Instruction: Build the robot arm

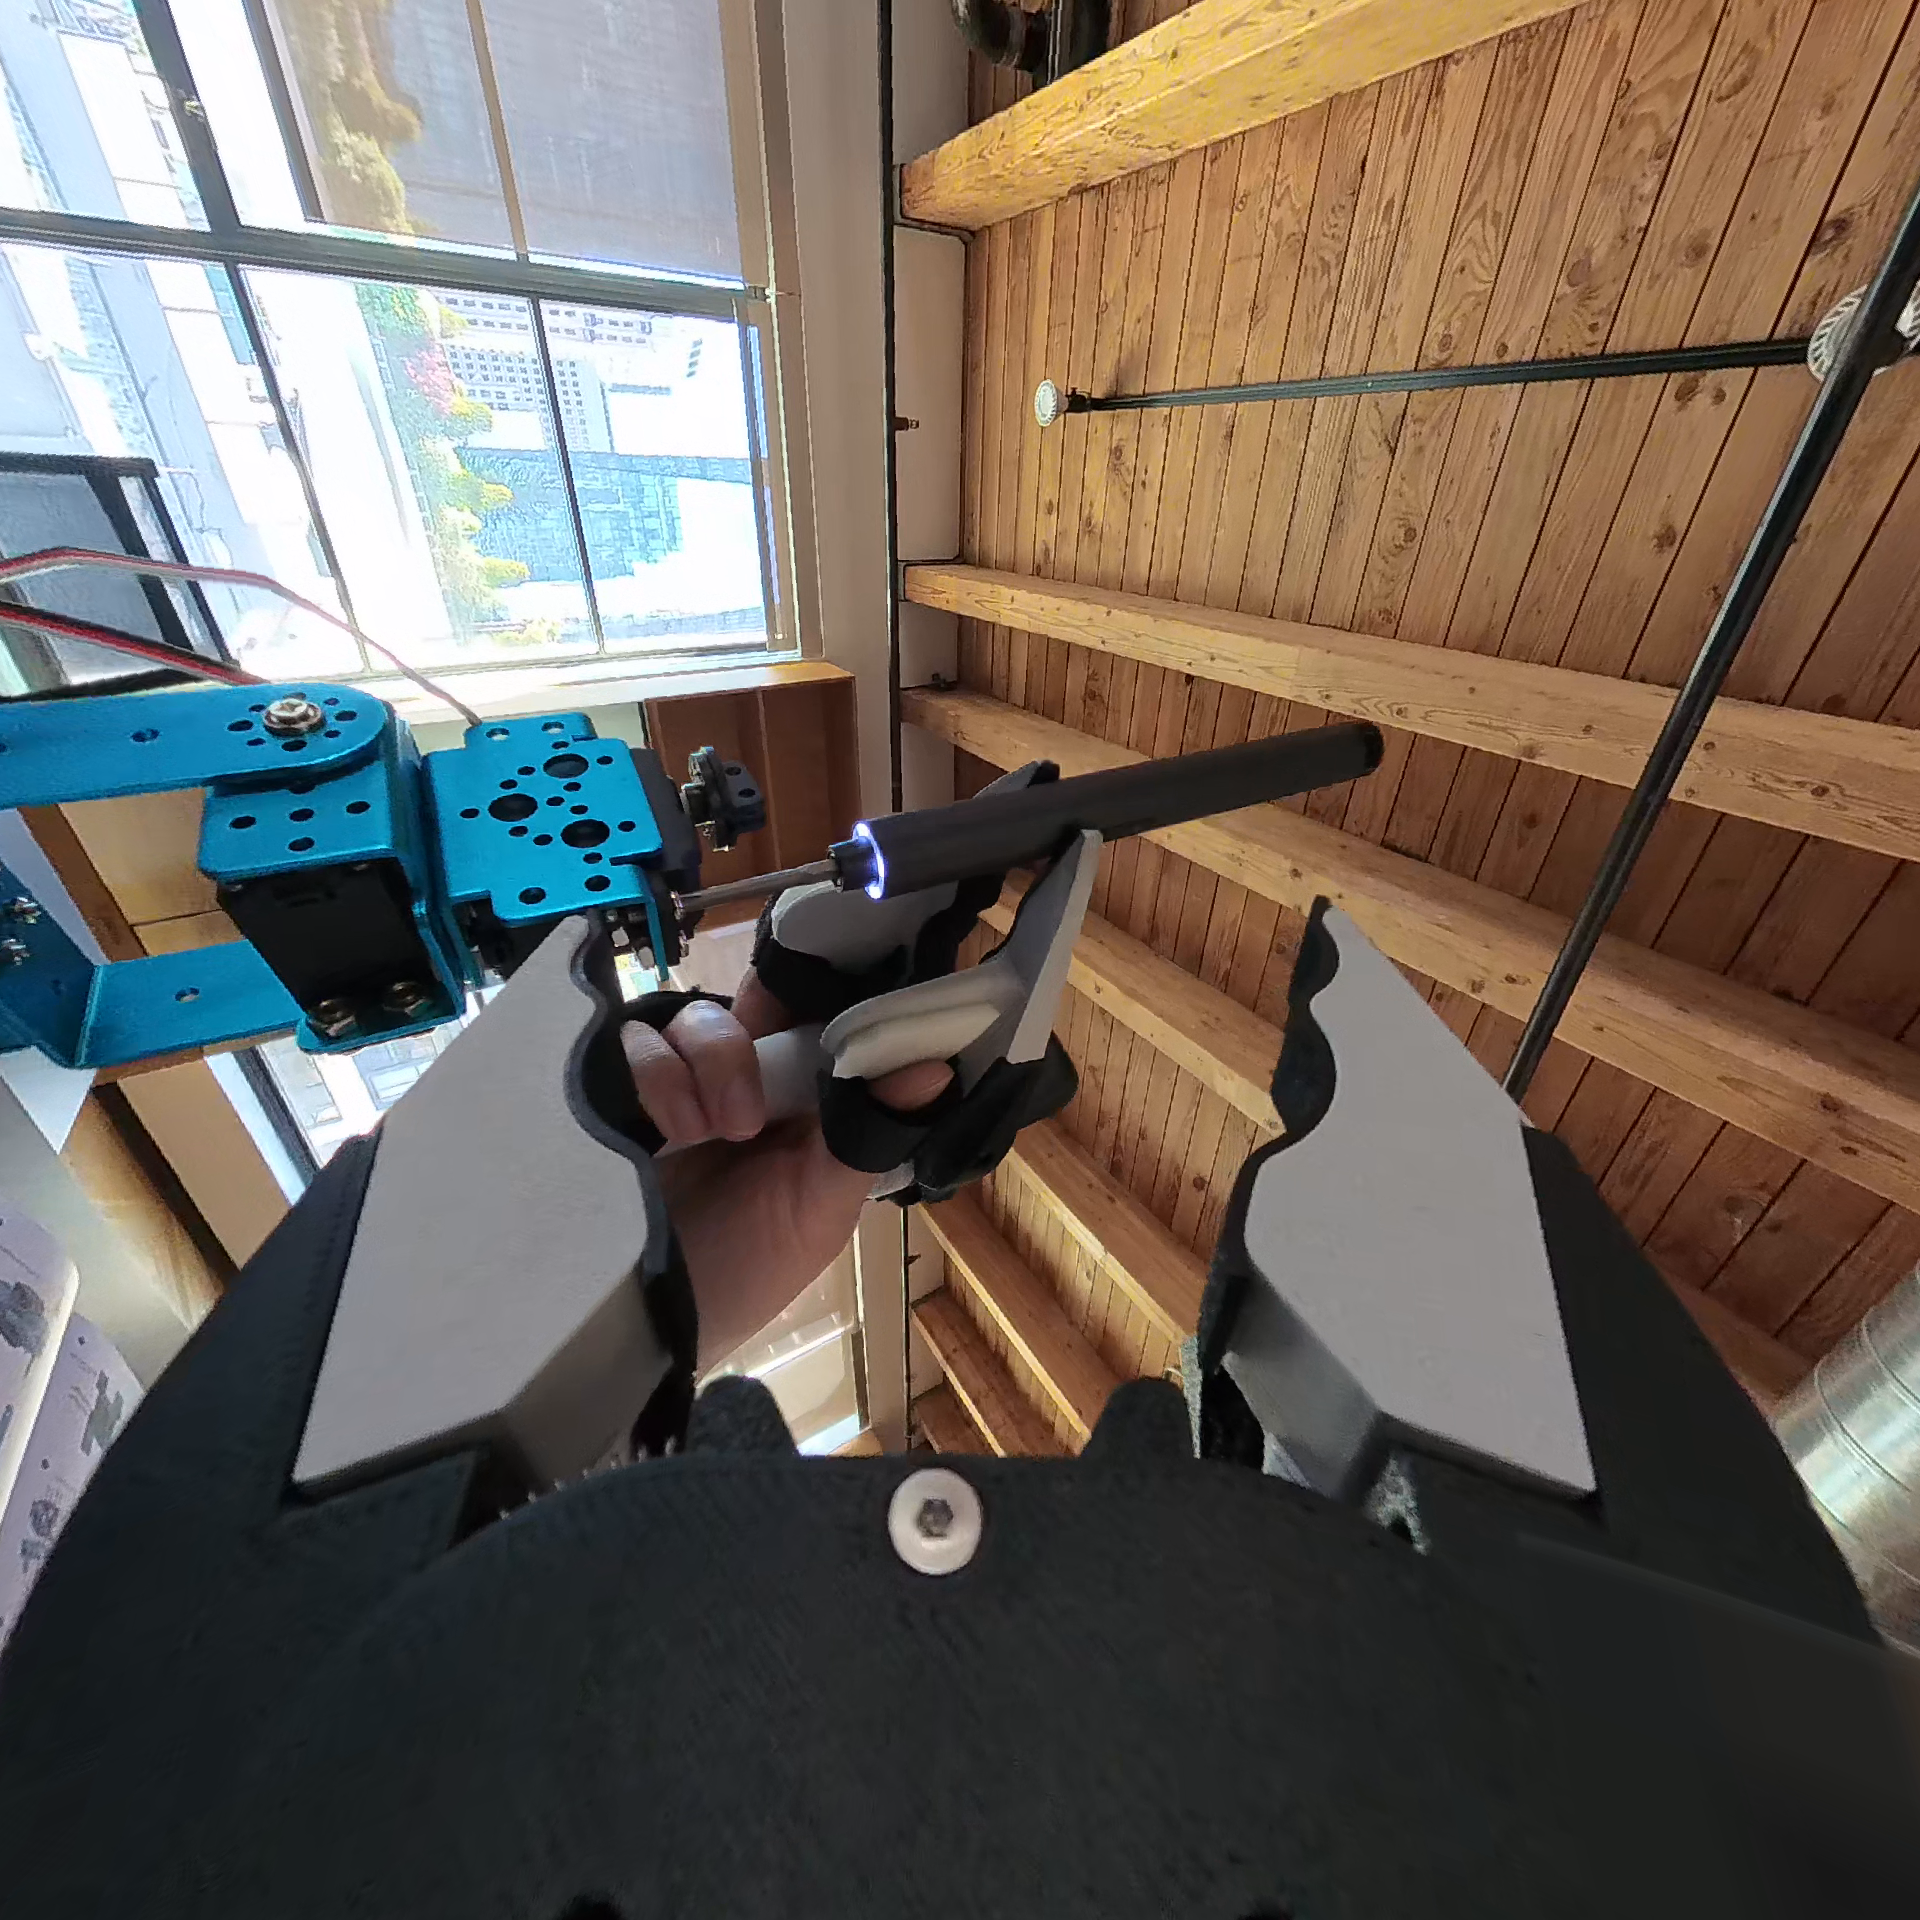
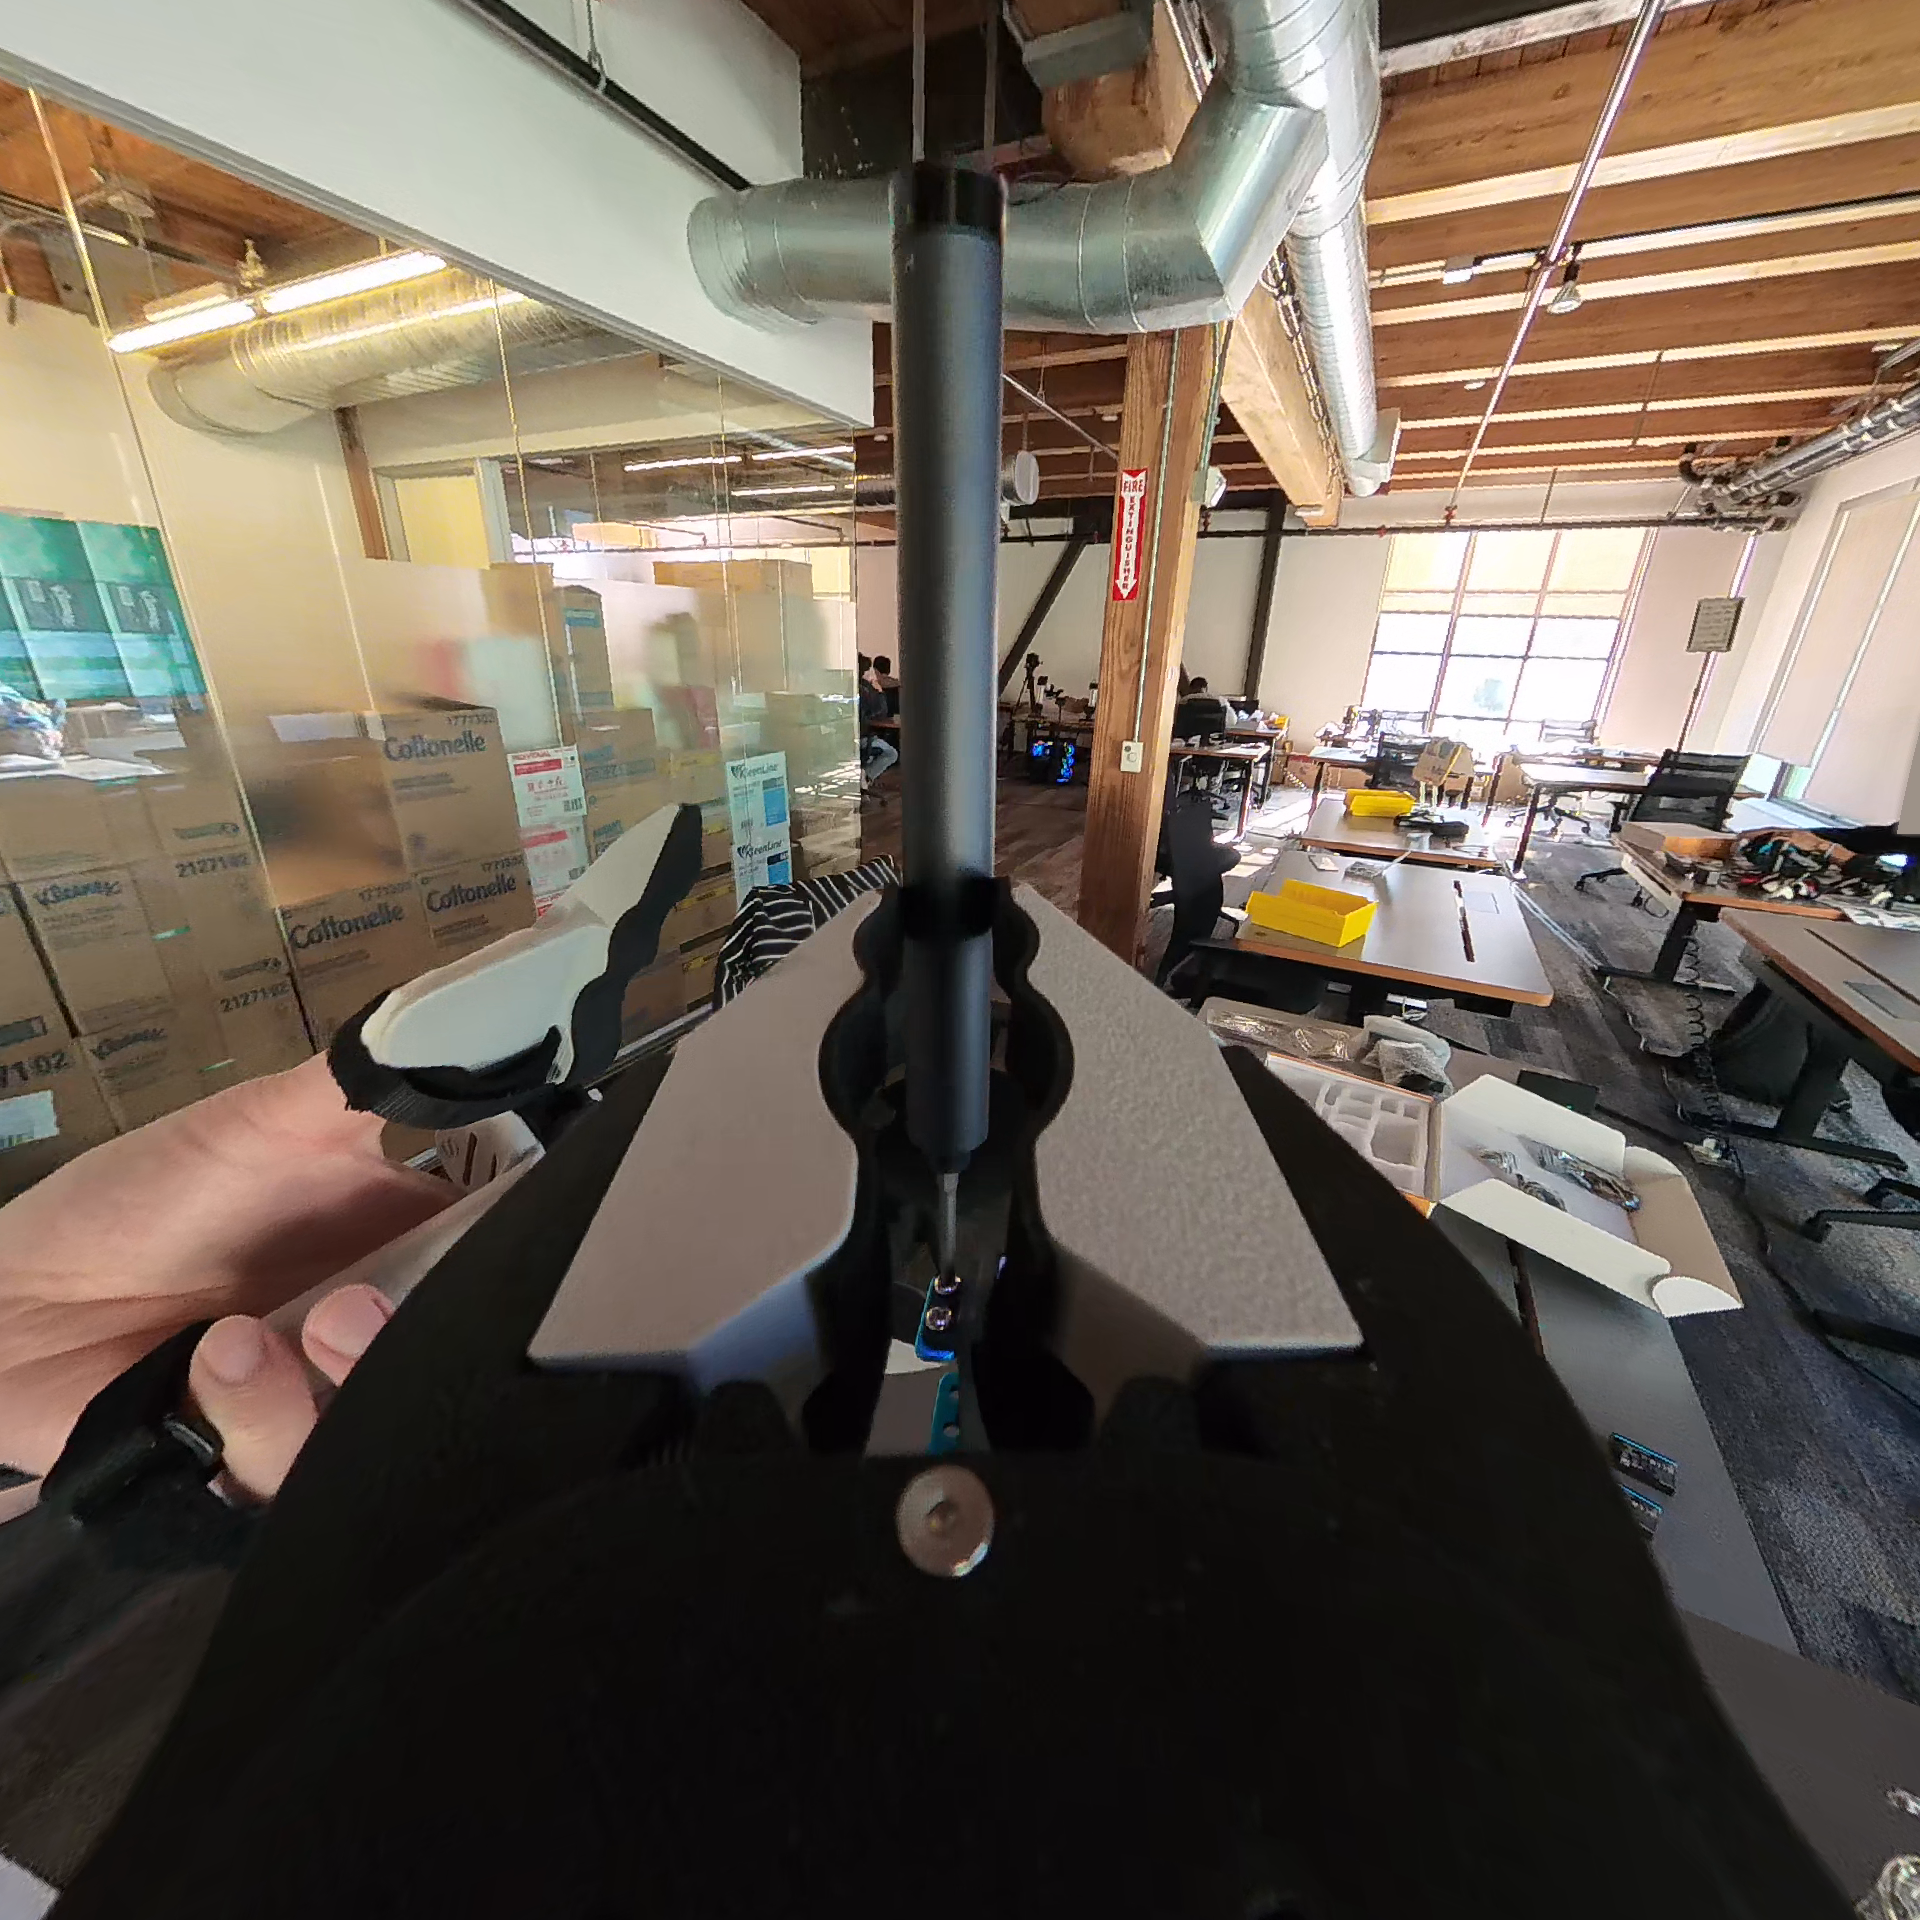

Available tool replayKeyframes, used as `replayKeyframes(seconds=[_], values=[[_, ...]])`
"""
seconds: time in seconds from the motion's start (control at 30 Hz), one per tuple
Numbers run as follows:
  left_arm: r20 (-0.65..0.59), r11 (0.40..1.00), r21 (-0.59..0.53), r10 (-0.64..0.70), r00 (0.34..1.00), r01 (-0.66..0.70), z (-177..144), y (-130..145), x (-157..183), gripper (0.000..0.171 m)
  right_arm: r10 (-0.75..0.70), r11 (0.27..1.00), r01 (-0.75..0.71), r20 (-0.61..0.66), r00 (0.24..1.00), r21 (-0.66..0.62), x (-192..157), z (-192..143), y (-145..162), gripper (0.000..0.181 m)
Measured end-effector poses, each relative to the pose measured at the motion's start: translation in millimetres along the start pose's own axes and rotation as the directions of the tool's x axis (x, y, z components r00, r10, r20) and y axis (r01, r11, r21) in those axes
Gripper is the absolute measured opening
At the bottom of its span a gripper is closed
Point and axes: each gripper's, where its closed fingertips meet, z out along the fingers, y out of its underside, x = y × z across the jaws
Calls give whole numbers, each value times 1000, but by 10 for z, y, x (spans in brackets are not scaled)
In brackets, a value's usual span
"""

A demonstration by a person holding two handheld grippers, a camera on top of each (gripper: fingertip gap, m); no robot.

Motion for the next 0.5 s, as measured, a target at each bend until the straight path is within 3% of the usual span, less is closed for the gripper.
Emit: replayKeyframes(seconds=[0.5], values=[[22, 993, 70, 97, 995, -98, 4, 7, 9, 126, -4, 1000, 4, 5, 1000, -8, -38, -33, -1, 16]])
